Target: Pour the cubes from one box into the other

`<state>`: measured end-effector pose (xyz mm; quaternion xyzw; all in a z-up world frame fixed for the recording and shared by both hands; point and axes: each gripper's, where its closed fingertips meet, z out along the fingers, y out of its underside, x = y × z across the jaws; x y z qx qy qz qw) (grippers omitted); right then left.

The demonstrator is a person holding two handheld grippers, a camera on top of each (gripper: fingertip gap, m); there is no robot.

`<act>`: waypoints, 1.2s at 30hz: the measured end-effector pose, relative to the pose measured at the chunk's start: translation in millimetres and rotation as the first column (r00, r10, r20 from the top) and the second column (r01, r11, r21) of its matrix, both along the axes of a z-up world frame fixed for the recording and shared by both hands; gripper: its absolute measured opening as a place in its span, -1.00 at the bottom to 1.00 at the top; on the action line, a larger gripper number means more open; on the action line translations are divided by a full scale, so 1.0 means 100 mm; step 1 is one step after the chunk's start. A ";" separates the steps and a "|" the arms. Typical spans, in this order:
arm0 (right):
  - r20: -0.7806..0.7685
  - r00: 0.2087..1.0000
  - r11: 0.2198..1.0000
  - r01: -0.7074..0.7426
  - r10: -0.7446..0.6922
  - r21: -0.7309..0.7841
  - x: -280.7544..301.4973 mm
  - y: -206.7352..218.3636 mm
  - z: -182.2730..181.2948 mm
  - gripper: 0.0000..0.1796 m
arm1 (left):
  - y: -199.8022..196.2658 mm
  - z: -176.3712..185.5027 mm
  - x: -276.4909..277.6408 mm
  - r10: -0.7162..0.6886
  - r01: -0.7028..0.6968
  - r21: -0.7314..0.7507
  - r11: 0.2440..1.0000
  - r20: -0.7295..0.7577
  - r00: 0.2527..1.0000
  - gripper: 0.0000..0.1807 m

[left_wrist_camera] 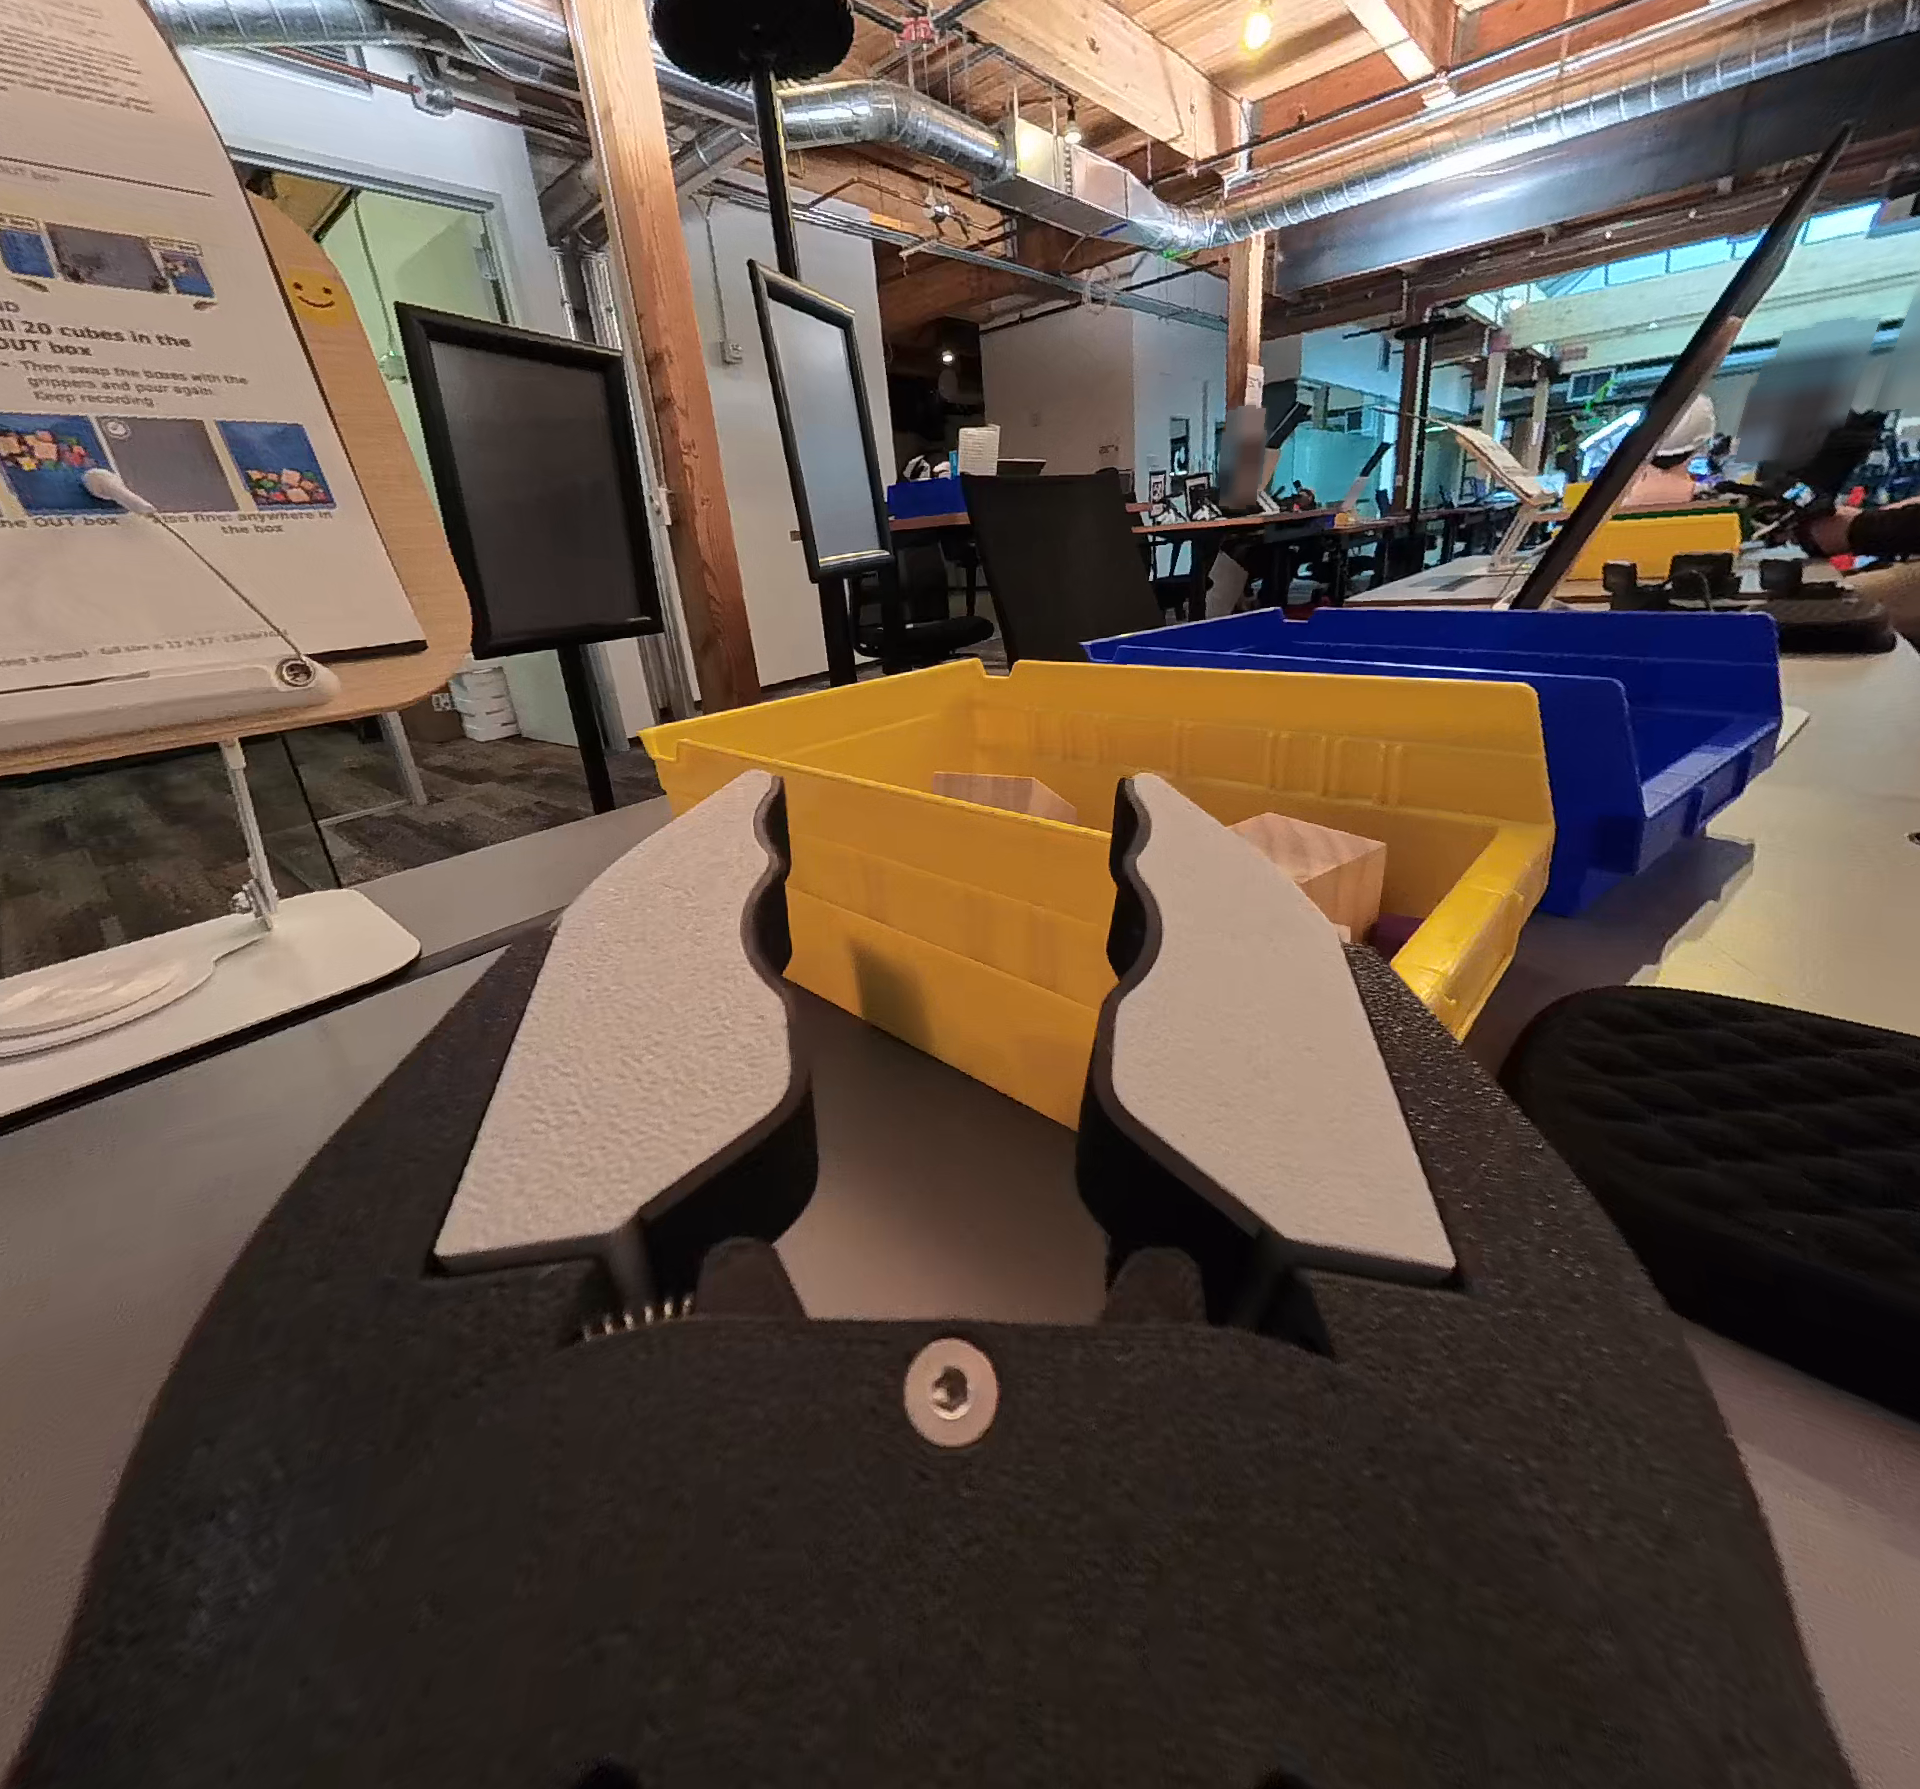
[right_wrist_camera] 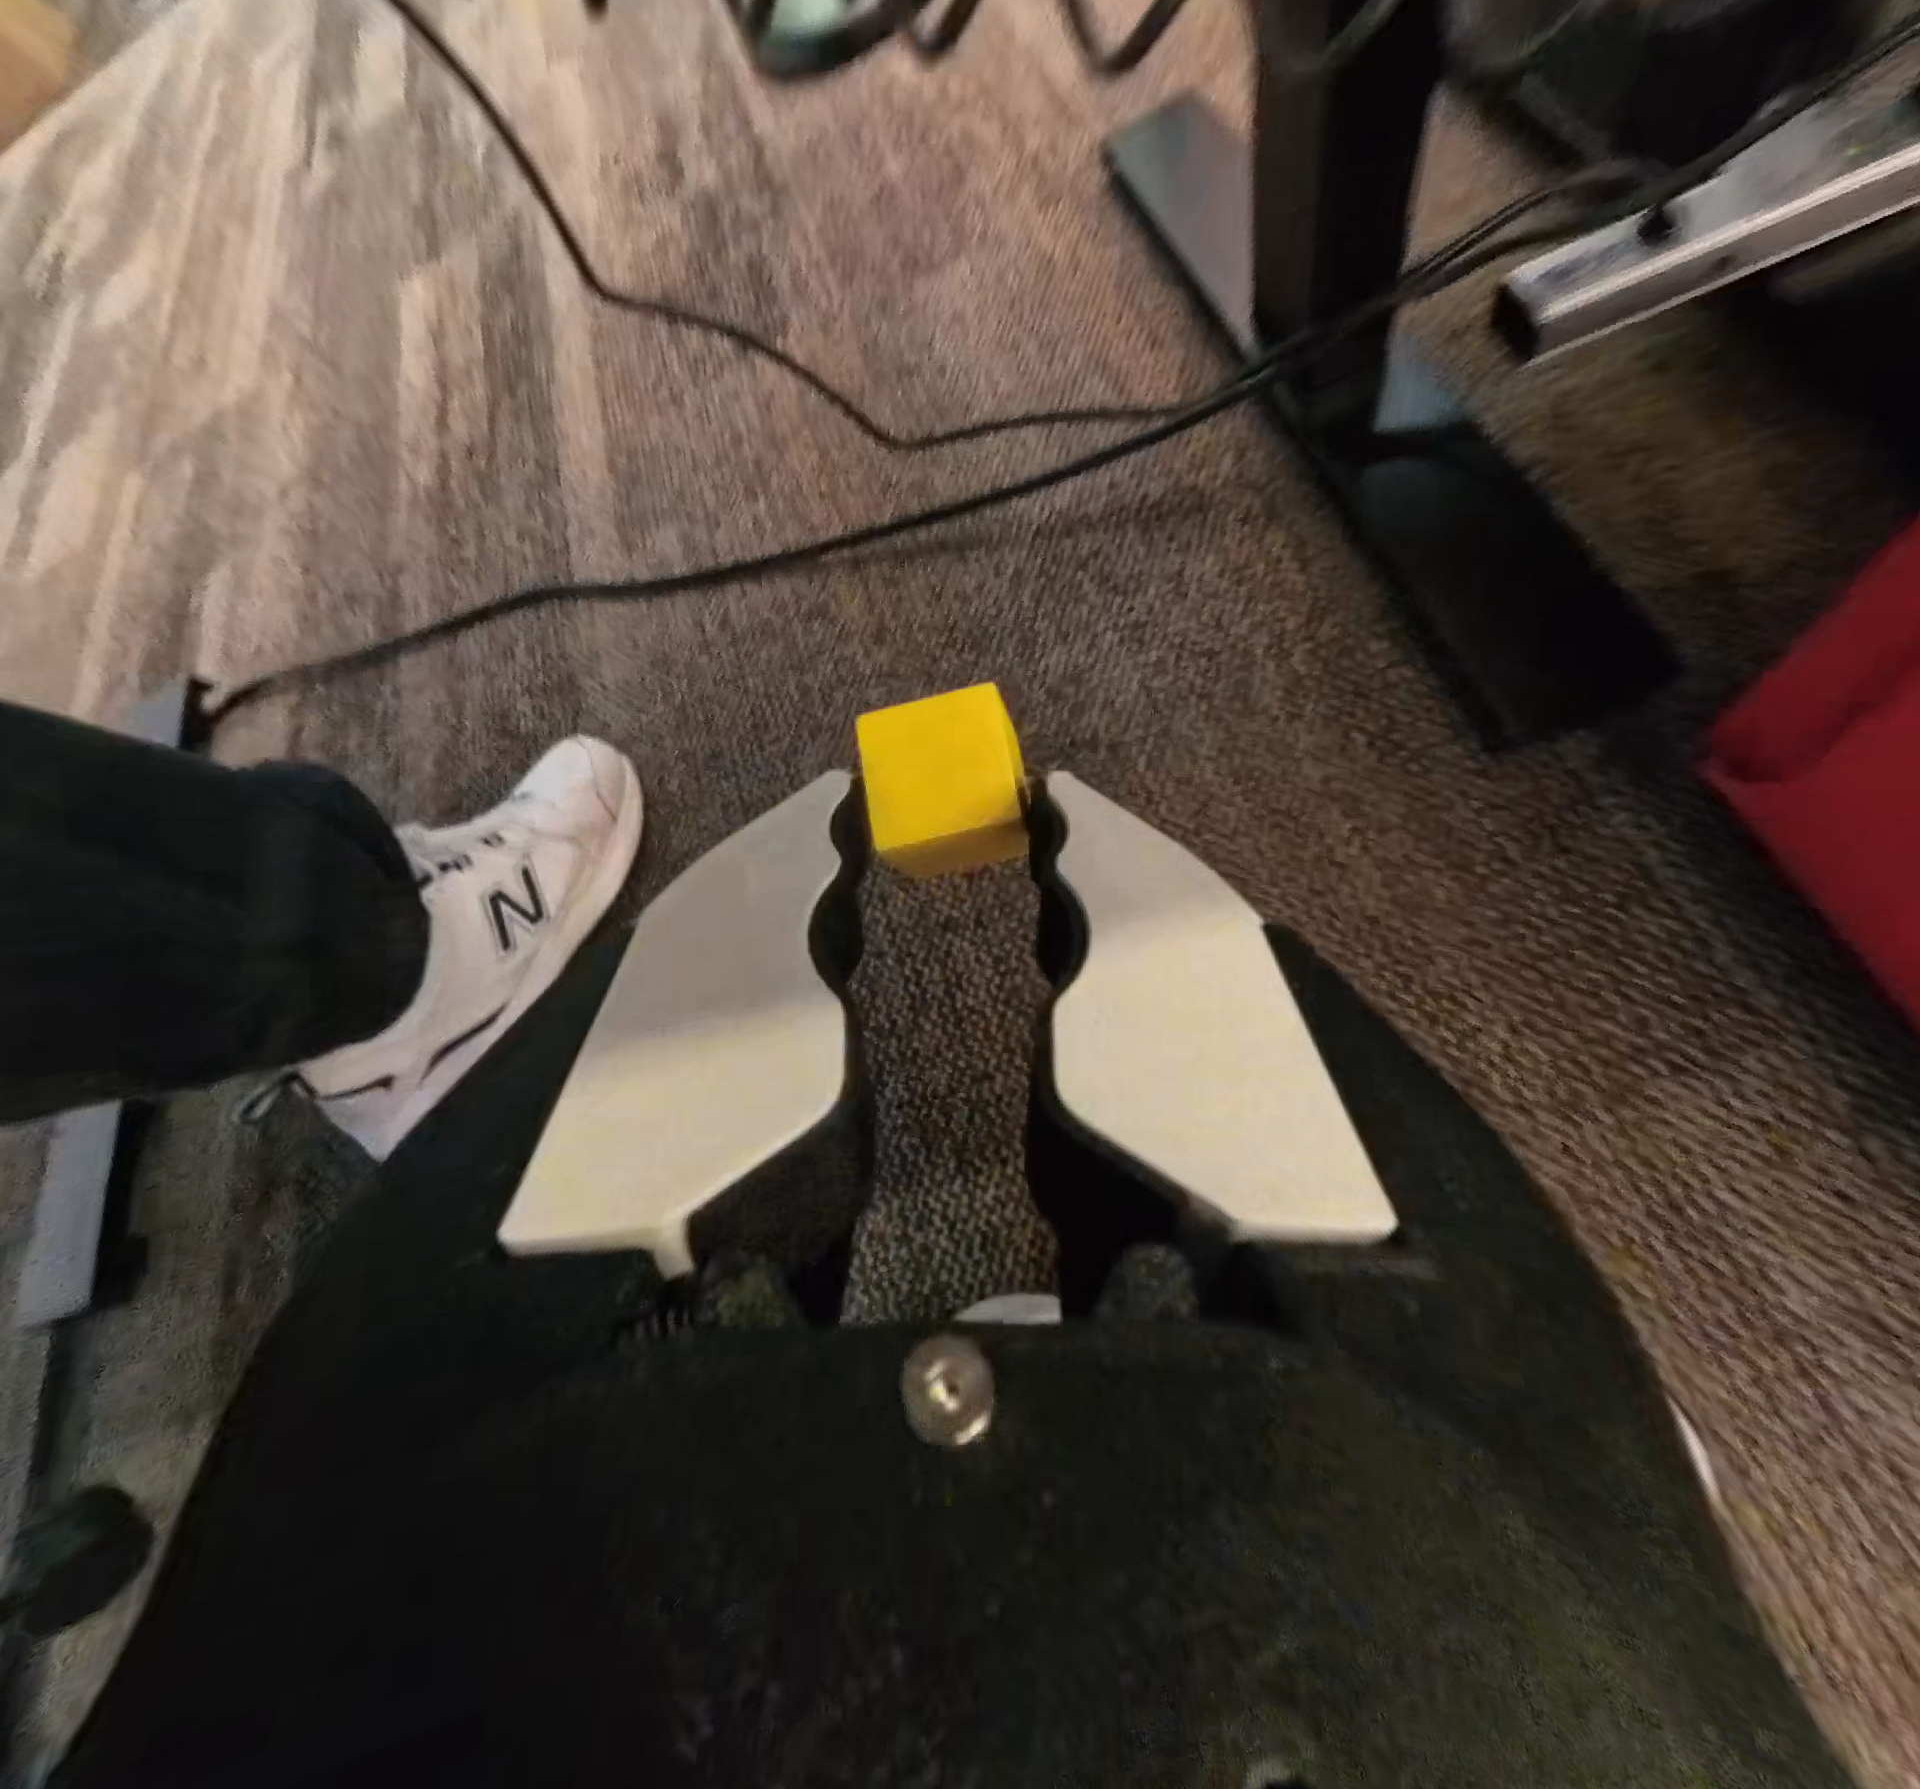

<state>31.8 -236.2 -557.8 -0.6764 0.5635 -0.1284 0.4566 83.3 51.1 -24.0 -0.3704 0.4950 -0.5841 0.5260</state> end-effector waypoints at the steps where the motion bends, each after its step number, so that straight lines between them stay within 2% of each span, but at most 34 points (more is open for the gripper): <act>1: 0.028 0.998 0.999 0.048 -0.048 -0.003 -0.09 -0.12 0.21 -0.67 | 0.00 0.00 0.00 0.007 -0.007 0.010 1.000 -0.001 1.000 -0.34; 4: 0.131 0.976 0.985 0.175 -0.172 -0.013 -0.36 -0.50 0.91 -0.67 | 0.09 -0.04 0.02 0.143 -0.140 0.103 0.985 -0.024 0.989 -0.35; 8: 0.303 0.910 0.945 0.318 -0.282 -0.075 -0.81 -1.01 1.96 -0.67 | -0.02 0.06 -0.06 0.137 -0.143 0.145 0.979 0.045 0.990 -0.36; 10: 0.402 0.858 0.916 0.389 -0.321 -0.097 -1.03 -1.23 2.56 -0.67 | 0.00 0.04 -0.05 0.153 -0.156 0.140 0.978 0.034 0.988 -0.36; 13: 0.556 0.762 0.895 0.440 -0.331 -0.071 -1.22 -1.39 3.63 -0.68 | 0.10 0.03 -0.04 0.145 -0.145 0.048 0.988 0.004 0.989 -0.35; 15: 0.653 0.693 0.897 0.440 -0.305 -0.048 -1.22 -1.36 4.41 -0.68 | 0.17 -0.02 -0.02 0.143 -0.144 -0.016 0.989 -0.035 0.989 -0.33; 18: 0.744 0.630 0.940 0.342 -0.223 -0.007 -1.02 -0.96 5.48 -0.68 | 0.20 -0.03 -0.02 0.136 -0.139 -0.064 0.988 -0.047 0.990 -0.34; 21: 0.746 0.663 0.994 0.105 -0.061 -0.011 -0.51 -0.18 6.12 -0.68 | 0.18 -0.03 -0.01 0.134 -0.136 -0.053 0.989 -0.040 0.990 -0.35; 22: 0.711 0.703 0.999 0.025 0.017 -0.049 -0.27 0.12 6.17 -0.68 | 0.16 -0.03 -0.01 0.131 -0.132 -0.048 0.990 -0.040 0.991 -0.35; 24: 0.565 0.796 0.976 -0.183 0.216 -0.115 0.21 0.78 6.06 -0.68 | 0.15 -0.03 -0.01 0.132 -0.134 -0.042 0.990 -0.037 0.991 -0.36; 25: 0.465 0.833 0.954 -0.266 0.299 -0.138 0.45 1.07 5.92 -0.67 | 0.16 -0.03 -0.01 0.131 -0.133 -0.045 0.990 -0.037 0.991 -0.36; 27: 0.283 0.858 0.902 -0.384 0.428 -0.197 0.87 1.51 5.58 -0.67 | 0.17 -0.03 -0.02 0.131 -0.133 -0.057 0.990 -0.034 0.991 -0.36; 30: 0.077 0.872 0.841 -0.439 0.484 -0.316 1.39 1.76 5.12 -0.67 | 0.19 -0.02 -0.04 0.143 -0.144 -0.046 0.988 -0.027 0.989 -0.38; 35: -0.052 0.821 0.717 -0.525 0.568 -0.460 1.89 1.97 4.88 -0.65 | 0.15 0.01 -0.06 0.134 -0.134 -0.033 0.990 -0.002 0.991 -0.41; 36: -0.066 0.803 0.686 -0.545 0.592 -0.481 1.95 2.01 4.84 -0.59 | 0.13 0.01 -0.07 0.131 -0.131 -0.028 0.991 -0.002 0.991 -0.41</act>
